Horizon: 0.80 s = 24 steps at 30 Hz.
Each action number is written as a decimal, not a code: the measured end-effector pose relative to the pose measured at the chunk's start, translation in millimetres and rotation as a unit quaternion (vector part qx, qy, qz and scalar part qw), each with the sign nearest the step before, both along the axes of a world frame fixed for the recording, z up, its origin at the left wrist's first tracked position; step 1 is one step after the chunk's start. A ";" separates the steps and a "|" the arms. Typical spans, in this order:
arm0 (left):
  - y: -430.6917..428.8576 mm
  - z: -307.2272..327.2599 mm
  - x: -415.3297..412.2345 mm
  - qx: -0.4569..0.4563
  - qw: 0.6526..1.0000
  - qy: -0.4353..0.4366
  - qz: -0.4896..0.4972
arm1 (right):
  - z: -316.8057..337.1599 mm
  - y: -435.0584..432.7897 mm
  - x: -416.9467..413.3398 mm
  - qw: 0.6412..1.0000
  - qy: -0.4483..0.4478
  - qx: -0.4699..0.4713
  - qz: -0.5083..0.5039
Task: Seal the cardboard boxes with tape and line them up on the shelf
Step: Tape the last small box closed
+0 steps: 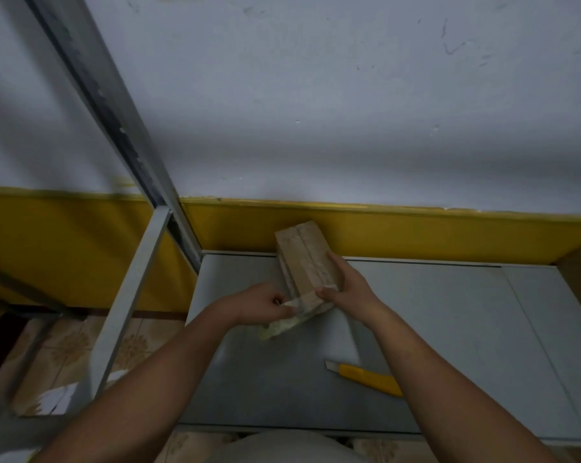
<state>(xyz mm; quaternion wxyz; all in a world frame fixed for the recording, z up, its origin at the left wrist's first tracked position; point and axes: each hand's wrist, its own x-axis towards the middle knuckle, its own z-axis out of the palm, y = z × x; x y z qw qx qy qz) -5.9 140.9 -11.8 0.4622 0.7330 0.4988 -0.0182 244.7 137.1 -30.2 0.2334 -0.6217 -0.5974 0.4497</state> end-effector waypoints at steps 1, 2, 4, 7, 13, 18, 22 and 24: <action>-7.1 -0.3 2.9 -0.012 1.000 -0.017 0.015 | 1.2 3.8 5.0 1.000 -0.011 -0.005 0.026; -13.7 -2.4 6.2 -0.024 0.998 -0.032 0.041 | 1.6 7.9 8.7 0.999 -0.019 -0.010 0.047; -25.1 -7.9 15.4 -0.046 0.991 -0.049 0.113 | 0.8 14.0 11.7 0.996 -0.033 -0.015 0.079; -33.0 -18.5 24.8 -0.067 0.977 -0.048 0.195 | -1.3 18.4 12.3 0.994 -0.042 -0.017 0.099; -39.8 -25.9 27.9 -0.026 0.974 -0.035 0.224 | -5.8 17.2 17.3 0.995 -0.014 -0.008 0.094; -57.5 -15.6 25.7 0.039 0.970 -0.139 0.198 | -11.7 5.1 20.8 0.999 0.013 0.034 0.037; -57.6 -11.5 32.6 0.013 0.967 -0.175 0.185 | -8.2 10.3 16.1 0.996 -0.004 0.082 0.035; -58.8 -16.1 39.3 -0.019 0.961 -0.195 0.195 | -3.7 15.6 13.9 0.995 -0.008 0.088 0.050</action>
